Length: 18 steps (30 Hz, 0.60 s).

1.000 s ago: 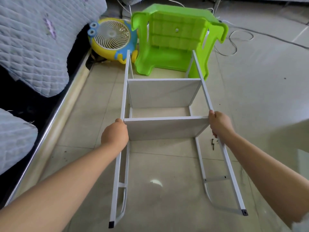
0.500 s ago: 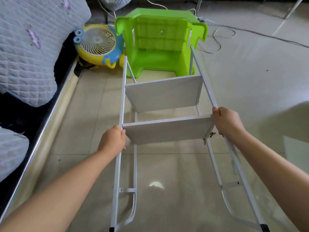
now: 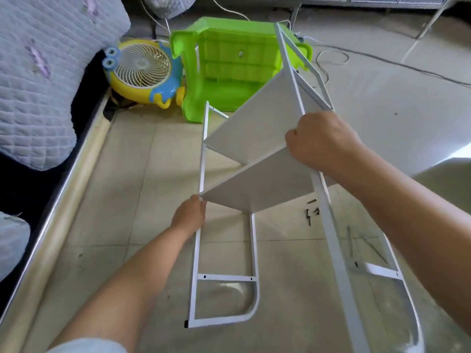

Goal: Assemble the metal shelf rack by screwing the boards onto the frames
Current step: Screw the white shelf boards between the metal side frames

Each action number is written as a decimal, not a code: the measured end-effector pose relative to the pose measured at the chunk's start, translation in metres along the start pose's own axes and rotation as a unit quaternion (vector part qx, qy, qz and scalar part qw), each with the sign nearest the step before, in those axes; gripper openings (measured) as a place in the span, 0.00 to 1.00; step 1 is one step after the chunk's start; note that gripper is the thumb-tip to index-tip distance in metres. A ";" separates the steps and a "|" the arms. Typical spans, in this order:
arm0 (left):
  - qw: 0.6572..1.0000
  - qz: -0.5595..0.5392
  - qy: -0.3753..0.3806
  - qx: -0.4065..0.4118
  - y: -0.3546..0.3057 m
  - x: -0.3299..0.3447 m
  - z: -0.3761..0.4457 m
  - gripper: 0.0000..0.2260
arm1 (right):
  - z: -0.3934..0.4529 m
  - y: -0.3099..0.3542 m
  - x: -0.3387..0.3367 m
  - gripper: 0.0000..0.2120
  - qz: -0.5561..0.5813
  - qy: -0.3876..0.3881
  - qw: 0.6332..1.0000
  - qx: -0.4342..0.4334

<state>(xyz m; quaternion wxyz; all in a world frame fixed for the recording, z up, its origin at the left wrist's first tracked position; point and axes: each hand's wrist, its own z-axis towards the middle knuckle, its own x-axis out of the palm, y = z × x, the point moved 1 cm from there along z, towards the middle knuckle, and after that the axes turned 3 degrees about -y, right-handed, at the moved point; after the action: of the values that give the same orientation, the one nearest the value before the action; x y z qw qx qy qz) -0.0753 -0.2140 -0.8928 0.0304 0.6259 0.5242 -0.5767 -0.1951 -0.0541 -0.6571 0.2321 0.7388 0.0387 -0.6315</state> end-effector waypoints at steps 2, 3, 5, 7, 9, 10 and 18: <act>0.999 0.013 0.026 -0.013 0.005 0.000 0.009 0.14 | 0.002 0.015 0.002 0.14 0.002 0.025 1.000 -0.004; 0.999 0.013 0.042 -0.021 0.008 -0.001 0.011 0.14 | 0.003 0.021 0.003 0.14 0.017 0.037 0.999 -0.006; 0.997 0.020 0.076 -0.022 0.010 -0.003 0.012 0.15 | 0.005 0.030 0.007 0.12 0.072 0.070 0.995 0.013; 0.994 0.014 0.102 -0.029 0.014 -0.008 0.012 0.15 | 0.004 0.039 0.010 0.11 0.109 0.095 0.989 0.039; 0.994 0.003 0.102 -0.039 0.017 -0.018 0.013 0.15 | 0.000 0.052 0.016 0.09 0.129 0.124 0.983 0.048; 0.994 -0.002 0.100 -0.043 0.019 -0.024 0.014 0.14 | -0.003 0.060 0.020 0.10 0.130 0.132 0.982 0.038; 0.995 -0.060 0.027 -0.071 0.058 -0.078 0.003 0.21 | -0.027 0.131 0.088 0.14 0.074 0.145 0.985 -0.050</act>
<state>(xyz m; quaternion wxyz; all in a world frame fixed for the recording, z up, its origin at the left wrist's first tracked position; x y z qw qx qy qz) -0.0204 -0.2903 -0.8680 0.0262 0.6049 0.6011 -0.5216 -0.1065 -0.1806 -0.6992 0.3065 0.8107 0.0486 -0.4964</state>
